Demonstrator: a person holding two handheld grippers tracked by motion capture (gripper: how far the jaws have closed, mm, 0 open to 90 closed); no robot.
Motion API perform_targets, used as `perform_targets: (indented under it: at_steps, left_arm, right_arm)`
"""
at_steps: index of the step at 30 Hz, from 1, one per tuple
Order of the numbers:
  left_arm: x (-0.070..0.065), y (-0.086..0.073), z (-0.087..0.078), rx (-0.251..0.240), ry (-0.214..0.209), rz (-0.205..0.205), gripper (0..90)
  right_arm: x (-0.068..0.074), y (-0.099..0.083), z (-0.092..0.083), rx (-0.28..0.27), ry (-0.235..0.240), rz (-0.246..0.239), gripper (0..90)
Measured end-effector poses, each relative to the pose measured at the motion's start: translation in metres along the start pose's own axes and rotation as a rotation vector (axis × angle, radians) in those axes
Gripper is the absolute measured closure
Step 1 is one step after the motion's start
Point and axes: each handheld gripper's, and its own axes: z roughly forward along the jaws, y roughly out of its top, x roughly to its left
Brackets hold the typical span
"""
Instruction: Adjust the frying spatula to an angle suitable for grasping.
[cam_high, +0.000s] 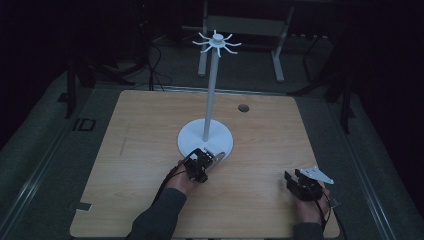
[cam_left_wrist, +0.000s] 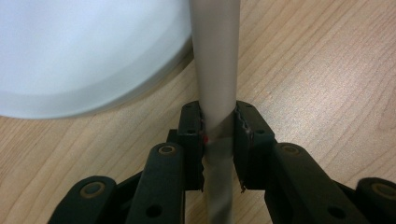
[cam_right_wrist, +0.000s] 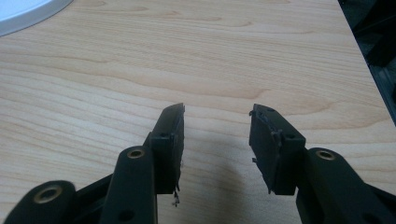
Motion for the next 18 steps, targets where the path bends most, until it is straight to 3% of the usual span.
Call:
perform_targets:
  at_steps: [7, 18]
  left_arm:
    - [-0.002, -0.002, -0.002, -0.024, 0.011, -0.002, 74.9]
    - [-0.003, -0.007, -0.018, -0.123, 0.015, -0.033, 74.9]
  right_arm:
    - [0.000, 0.000, 0.000, -0.001, -0.001, 0.004, 54.6]
    - [0.000, 0.000, 0.000, -0.001, -0.002, 0.000, 54.1]
